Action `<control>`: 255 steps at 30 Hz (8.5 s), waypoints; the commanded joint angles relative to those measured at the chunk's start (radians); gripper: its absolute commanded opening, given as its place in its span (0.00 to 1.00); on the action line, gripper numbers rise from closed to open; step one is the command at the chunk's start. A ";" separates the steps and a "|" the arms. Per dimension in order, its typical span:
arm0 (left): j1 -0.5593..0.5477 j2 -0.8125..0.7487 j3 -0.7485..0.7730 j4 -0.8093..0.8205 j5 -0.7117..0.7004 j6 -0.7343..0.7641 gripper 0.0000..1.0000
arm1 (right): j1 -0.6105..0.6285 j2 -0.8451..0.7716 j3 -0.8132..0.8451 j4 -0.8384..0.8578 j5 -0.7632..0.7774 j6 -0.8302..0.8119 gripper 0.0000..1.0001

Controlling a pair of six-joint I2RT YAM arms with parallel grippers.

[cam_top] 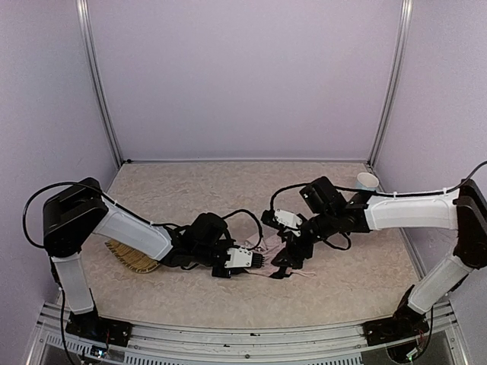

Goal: Put away the umbrella

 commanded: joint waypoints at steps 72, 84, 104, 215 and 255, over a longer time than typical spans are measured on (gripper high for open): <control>-0.025 0.104 0.046 -0.323 0.095 -0.042 0.00 | -0.346 0.233 0.318 0.007 -0.223 0.479 0.32; 0.070 0.316 0.375 -0.788 0.396 -0.194 0.00 | -0.001 -0.247 -0.170 0.214 0.160 0.087 0.43; 0.122 0.523 0.610 -1.094 0.541 -0.214 0.00 | 0.243 0.029 -0.210 0.286 0.614 -0.286 0.83; 0.184 -0.159 0.204 -0.151 -0.028 -0.558 0.00 | -0.165 -0.203 -0.064 0.117 0.009 0.130 0.75; 0.127 -0.324 0.338 -0.207 -0.046 -0.620 0.00 | -0.045 0.136 -0.021 0.854 -0.294 0.420 0.24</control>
